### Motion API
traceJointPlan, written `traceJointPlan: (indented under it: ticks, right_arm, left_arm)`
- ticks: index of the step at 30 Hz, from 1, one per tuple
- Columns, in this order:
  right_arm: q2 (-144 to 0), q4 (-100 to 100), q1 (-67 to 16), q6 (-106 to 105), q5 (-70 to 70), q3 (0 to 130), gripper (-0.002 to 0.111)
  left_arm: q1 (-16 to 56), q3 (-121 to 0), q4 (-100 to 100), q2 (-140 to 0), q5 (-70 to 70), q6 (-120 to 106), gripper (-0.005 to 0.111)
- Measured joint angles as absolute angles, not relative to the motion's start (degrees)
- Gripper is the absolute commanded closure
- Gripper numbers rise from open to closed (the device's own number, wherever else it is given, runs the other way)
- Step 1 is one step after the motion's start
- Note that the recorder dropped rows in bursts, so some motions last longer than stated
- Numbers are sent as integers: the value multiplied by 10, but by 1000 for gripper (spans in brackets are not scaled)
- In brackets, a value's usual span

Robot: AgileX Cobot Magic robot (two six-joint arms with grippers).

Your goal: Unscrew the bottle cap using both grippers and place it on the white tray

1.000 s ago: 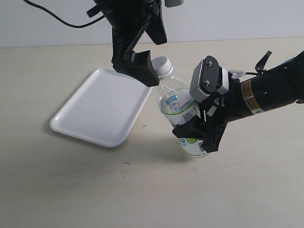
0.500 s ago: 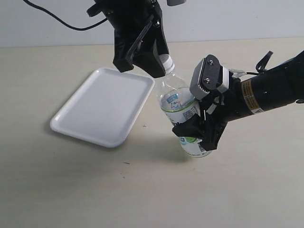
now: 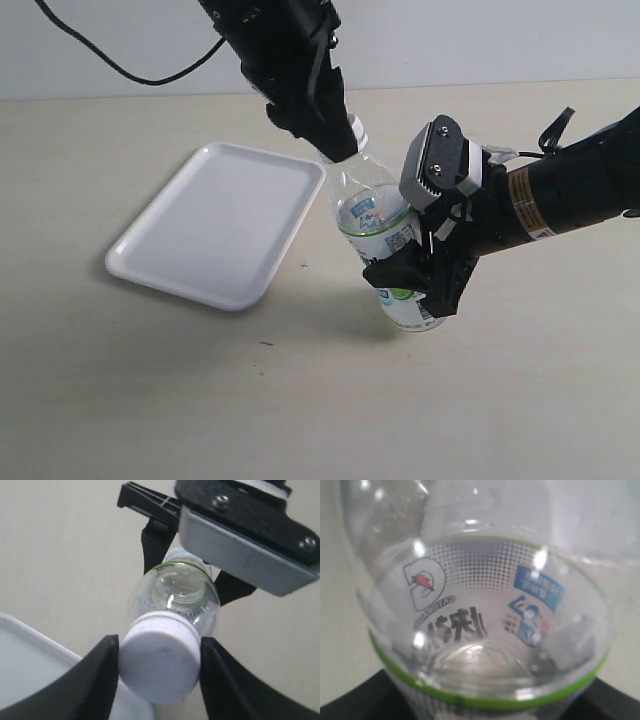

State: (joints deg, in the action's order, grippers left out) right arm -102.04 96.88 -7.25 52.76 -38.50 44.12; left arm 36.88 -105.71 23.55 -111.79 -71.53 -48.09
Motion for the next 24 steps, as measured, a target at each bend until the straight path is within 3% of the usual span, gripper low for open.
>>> traceJointPlan:
  ticks: [24]
  right_arm:
    - [-1020,971,-73,529,-390,441,108]
  left_arm:
    - [367,-1057,253,-1120,-719,280,107]
